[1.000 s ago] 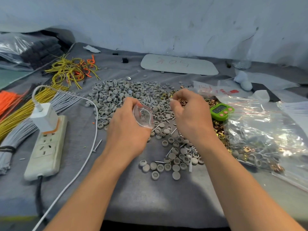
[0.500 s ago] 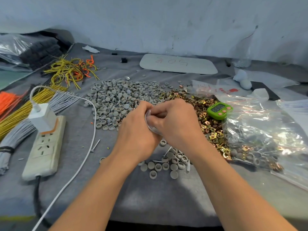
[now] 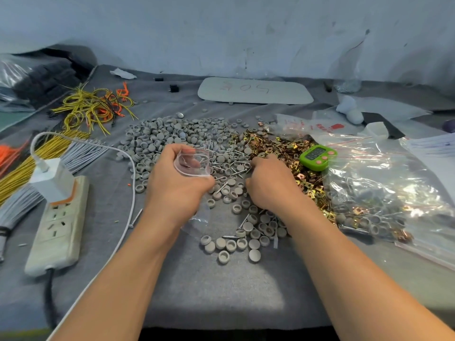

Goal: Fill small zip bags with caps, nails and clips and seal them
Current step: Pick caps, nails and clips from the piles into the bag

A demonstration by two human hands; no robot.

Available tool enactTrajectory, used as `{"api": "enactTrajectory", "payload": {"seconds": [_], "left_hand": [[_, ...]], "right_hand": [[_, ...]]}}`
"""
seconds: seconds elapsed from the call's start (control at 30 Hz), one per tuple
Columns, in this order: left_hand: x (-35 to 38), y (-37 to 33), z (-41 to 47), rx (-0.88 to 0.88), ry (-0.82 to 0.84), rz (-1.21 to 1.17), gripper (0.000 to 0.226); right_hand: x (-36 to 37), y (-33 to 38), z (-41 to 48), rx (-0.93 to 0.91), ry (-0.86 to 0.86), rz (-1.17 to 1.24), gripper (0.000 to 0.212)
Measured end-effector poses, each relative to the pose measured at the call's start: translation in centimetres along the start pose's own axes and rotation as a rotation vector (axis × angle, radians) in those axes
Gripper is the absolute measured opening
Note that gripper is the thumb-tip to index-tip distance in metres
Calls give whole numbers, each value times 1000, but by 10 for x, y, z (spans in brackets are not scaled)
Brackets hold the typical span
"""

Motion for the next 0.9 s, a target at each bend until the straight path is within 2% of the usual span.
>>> {"api": "enactTrajectory", "payload": {"seconds": [0.2, 0.5, 0.8, 0.9], "left_hand": [[0, 0, 2, 17, 14, 31, 54], [-1, -2, -1, -13, 21, 38, 52], [1, -8, -3, -4, 35, 76, 50], [4, -10, -2, 11, 48, 79, 49]], "right_hand": [[-8, -7, 6, 104, 45, 88, 22], [-11, -5, -6, -127, 80, -80, 26], [-17, -7, -10, -138, 90, -42, 31], [-19, -8, -12, -120, 70, 6, 24]]}}
Point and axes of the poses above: each hand's wrist, its own z-axis towards the middle knuckle, its own x-axis out of the palm, y = z × x, the point moved 6 cm from there along z, towards the middle knuckle, and after that the axes turned 13 degrees about x, right-handed, at the moved point
